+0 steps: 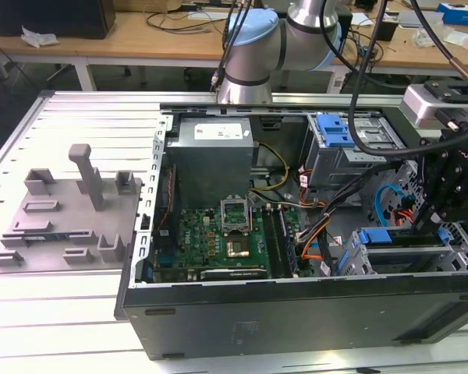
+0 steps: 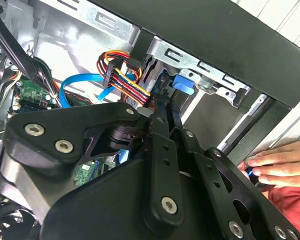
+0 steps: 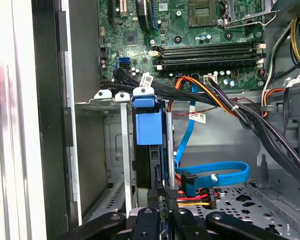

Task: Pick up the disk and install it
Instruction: 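Insert the first disk wire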

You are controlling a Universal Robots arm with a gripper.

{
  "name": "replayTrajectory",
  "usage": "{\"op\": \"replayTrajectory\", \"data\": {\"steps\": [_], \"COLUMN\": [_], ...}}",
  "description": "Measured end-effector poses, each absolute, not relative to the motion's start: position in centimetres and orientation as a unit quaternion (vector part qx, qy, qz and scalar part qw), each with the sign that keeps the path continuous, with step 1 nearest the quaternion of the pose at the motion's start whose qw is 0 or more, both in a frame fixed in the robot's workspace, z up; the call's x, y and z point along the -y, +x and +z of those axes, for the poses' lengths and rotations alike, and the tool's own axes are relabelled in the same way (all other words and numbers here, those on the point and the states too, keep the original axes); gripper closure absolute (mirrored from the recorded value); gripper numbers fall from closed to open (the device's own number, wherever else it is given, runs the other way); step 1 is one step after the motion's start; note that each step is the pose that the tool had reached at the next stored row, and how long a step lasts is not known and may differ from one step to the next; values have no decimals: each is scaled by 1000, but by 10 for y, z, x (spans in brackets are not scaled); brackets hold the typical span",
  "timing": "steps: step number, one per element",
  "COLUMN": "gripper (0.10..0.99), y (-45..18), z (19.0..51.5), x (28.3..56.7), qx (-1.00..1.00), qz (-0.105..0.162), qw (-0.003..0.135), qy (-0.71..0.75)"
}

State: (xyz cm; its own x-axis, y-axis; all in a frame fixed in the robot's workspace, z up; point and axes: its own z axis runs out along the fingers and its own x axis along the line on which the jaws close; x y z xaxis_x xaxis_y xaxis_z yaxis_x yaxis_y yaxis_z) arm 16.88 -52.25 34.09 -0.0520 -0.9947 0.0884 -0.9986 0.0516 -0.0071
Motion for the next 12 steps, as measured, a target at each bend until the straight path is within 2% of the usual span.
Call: {"op": "replayTrajectory", "data": {"steps": [12], "gripper": [922], "y": [169], "z": [348], "x": [522], "qx": [724], "qz": [33], "qw": [30], "qy": [688]}}
